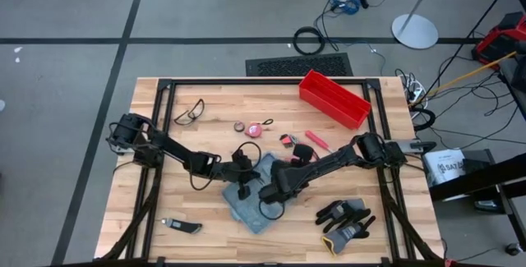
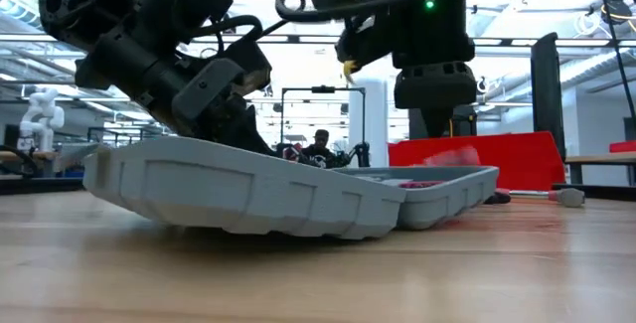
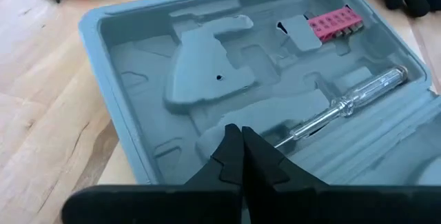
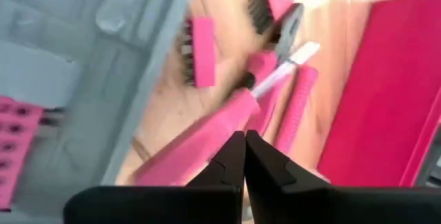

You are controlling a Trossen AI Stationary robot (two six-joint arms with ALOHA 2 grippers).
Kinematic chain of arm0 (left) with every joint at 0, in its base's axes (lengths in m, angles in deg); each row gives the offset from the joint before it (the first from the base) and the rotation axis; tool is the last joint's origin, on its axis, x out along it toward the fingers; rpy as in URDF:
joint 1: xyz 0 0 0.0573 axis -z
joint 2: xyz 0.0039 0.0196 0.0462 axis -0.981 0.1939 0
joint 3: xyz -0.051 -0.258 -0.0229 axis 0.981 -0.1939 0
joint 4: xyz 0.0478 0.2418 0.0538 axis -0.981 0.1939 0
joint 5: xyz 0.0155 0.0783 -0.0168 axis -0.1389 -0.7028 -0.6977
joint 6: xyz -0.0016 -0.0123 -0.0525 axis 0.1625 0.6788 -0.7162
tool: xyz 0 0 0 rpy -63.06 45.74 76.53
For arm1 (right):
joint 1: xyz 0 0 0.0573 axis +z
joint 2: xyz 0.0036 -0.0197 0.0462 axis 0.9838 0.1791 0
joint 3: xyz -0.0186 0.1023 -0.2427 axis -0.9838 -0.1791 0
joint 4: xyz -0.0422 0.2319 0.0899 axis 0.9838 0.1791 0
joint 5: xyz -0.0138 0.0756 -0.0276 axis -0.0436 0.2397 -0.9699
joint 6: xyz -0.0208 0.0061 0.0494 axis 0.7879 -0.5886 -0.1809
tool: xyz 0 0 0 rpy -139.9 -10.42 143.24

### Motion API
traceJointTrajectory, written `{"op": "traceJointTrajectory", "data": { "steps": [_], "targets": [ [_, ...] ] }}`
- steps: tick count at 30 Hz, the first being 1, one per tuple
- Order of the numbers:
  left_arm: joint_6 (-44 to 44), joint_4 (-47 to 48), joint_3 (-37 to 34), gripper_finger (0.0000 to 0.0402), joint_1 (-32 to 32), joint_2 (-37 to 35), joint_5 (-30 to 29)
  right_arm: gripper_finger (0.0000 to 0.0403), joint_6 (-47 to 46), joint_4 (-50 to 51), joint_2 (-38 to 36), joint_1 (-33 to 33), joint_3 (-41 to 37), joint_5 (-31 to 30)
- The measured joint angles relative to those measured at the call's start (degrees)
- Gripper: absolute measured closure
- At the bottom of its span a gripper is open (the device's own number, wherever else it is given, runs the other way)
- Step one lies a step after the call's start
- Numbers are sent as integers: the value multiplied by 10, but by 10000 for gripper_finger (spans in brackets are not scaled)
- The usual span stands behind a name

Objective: Prefit tool cases
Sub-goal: Remove the screwdriver from the toolbox, then remove the screwdriver bits from the toolbox

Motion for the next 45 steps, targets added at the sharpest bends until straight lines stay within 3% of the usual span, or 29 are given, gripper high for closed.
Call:
{"op": "traceJointTrajectory", "data": {
  "steps": [4, 9, 14, 17, 22, 27, 37, 45],
  "targets": [
    [4, 0, 0, 400, 0, 0, 2, 403, 13, -59, -9, 3, 0, -9],
    [4, -2, 0, 400, 0, -2, 16, 403, -21, -8, -18, 1, -1, -22],
    [4, 21, -4, 400, 3, -28, 50, 403, -14, -39, -38, 2, 0, -34],
    [3, 33, -6, 400, 9, -42, 56, 403, 3, -66, -51, 3, 0, -1],
    [-7, 45, -6, 400, 13, -53, 56, 402, 58, -165, -59, 2, 0, 130],
    [-11, 51, -6, 400, 13, -53, 54, 372, 79, -212, -59, 3, 0, 196],
    [-13, 59, -5, 400, 13, -54, 48, 281, 36, -248, -59, 12, -24, 247],
    [-12, 59, -5, 400, 13, -54, 46, 264, 16, -317, -59, 17, -91, 262]
  ]
}}
